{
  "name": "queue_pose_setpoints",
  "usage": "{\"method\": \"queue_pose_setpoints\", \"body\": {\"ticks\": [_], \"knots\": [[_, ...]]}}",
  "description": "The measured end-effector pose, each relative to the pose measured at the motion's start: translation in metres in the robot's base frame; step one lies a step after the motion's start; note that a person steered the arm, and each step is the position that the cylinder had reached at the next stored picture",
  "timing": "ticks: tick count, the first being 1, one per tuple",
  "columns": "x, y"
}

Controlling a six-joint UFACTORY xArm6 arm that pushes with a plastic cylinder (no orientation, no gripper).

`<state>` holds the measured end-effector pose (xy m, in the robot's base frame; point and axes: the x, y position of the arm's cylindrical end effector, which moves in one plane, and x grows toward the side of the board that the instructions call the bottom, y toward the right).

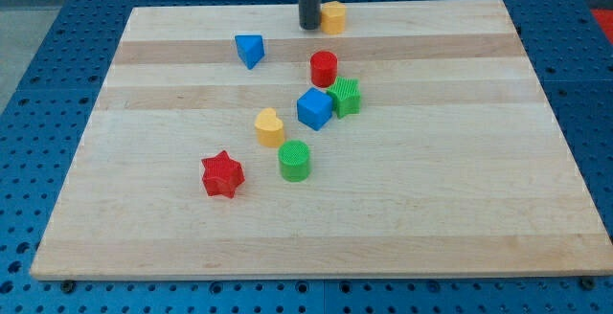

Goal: Push the yellow heart into the yellow hexagon

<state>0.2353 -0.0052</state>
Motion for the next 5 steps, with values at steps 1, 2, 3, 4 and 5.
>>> {"method": "queue_pose_setpoints", "body": {"ticks": [1, 2, 3, 4, 5], "knots": [[0.0, 0.001], [0.0, 0.005], [0.0, 0.007], [0.0, -0.011], [-0.001, -0.078]]}}
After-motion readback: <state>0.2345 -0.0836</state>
